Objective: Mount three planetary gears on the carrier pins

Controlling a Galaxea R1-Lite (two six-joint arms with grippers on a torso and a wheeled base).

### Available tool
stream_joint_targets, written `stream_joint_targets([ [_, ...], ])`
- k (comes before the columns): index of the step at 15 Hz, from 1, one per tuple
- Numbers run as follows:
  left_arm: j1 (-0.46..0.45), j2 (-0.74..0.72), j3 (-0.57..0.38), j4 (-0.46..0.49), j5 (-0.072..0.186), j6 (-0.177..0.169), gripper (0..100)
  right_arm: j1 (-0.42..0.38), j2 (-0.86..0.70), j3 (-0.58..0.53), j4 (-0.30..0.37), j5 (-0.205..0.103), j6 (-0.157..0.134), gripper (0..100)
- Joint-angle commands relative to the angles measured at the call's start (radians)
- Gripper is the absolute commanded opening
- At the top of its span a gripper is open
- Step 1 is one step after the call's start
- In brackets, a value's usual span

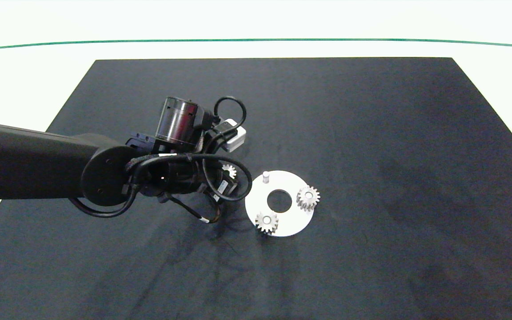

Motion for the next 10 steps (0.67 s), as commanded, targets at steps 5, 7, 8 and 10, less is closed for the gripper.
stream_joint_targets([
  [5,-0.002,0.001,0.006,-0.001,0.001,0.002,15,0.001,0.000,0.000,0.004,-0.001,-0.001,100],
  [7,-0.005,-0.005,0.006,0.005,0.002,0.002,11,0.001,0.000,0.000,0.004,-0.001,-0.001,100],
  [8,-0.008,-0.013,0.006,0.007,0.002,0.002,10,0.001,0.000,0.000,0.004,-0.001,-0.001,100],
  [10,-0.011,-0.031,0.006,0.007,0.002,0.004,10,0.001,0.002,0.000,0.004,0.000,-0.003,100],
])
